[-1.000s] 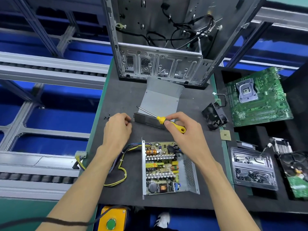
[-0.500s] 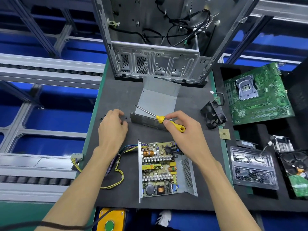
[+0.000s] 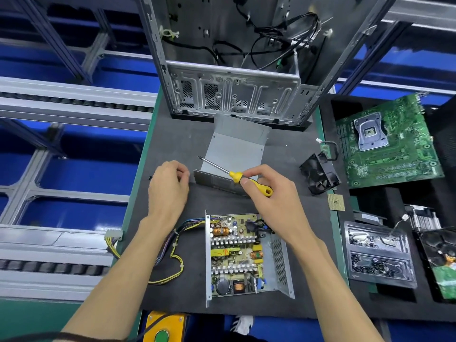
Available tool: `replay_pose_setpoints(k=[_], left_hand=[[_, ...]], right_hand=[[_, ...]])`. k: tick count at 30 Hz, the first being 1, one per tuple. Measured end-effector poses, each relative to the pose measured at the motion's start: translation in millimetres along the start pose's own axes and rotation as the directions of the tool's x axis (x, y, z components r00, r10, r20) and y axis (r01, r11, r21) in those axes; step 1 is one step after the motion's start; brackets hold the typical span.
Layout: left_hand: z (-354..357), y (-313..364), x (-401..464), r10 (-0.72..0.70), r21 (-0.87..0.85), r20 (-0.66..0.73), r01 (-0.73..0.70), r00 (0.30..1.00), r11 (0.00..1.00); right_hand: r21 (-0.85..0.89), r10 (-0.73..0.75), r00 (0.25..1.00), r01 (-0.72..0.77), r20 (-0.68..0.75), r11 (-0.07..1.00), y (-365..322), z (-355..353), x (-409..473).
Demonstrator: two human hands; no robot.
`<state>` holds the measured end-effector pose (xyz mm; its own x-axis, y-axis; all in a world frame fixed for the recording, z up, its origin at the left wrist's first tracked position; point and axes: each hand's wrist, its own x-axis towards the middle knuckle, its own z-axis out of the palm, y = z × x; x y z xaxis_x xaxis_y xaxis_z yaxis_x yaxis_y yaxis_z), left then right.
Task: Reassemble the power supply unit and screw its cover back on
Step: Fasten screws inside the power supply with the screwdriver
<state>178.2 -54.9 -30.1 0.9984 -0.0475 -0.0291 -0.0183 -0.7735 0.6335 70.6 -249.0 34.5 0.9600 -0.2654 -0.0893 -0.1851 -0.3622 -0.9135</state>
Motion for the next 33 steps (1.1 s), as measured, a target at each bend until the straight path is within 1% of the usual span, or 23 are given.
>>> replay_pose_setpoints(k=[2,3,5,7,8,9,14,21,23,28,33], left_hand=[[-8,4,-1,-0.067,-0.222,-0.023,0.06,0.997,0.973],[-12,7,-2,-0.104,-0.348,-0.027,0.088,0.994,0.933],[-22,16,-5,-0.176,-0.581,0.005,0.146,0.984,0.8],[-31,26,-9,-0.221,-0.763,0.091,0.211,0.971,0.611],[-35,30,-11,-0.224,-0.813,0.129,0.233,0.966,0.534],[-39,34,-14,-0.215,-0.84,0.157,0.245,0.964,0.484],[-49,43,-31,-0.075,-0.884,0.278,0.285,0.958,0.371],[-55,57,-60,0.008,-0.89,0.345,0.324,0.939,0.321],[-55,62,-67,0.025,-0.89,0.348,0.322,0.937,0.322],[-57,71,-79,0.049,-0.873,0.306,0.26,0.951,0.413],[-59,77,-87,0.098,-0.836,0.302,0.214,0.948,0.505]], right_hand=[[-0.001,0.002,1.0,-0.002,-0.005,1.0,0,0,-1],[-0.002,0.001,1.0,-0.001,-0.008,1.0,-1,-1,-2],[0.007,-0.005,1.0,0.005,-0.006,1.0,-2,-1,-4],[0.018,-0.021,1.0,0.021,0.003,1.0,-3,-2,-7],[0.021,-0.029,1.0,0.029,0.005,0.999,-3,-3,-9],[0.025,-0.036,0.999,0.036,0.005,0.999,-4,-4,-11],[0.064,-0.07,0.997,0.069,0.015,0.996,-8,-14,-24],[0.106,-0.113,0.993,0.112,0.011,0.988,-4,-33,-47],[0.113,-0.121,0.993,0.119,0.009,0.986,-3,-38,-52],[0.101,-0.134,0.991,0.132,0.009,0.986,-1,-52,-64],[0.088,-0.157,0.987,0.154,0.022,0.984,1,-66,-71]])
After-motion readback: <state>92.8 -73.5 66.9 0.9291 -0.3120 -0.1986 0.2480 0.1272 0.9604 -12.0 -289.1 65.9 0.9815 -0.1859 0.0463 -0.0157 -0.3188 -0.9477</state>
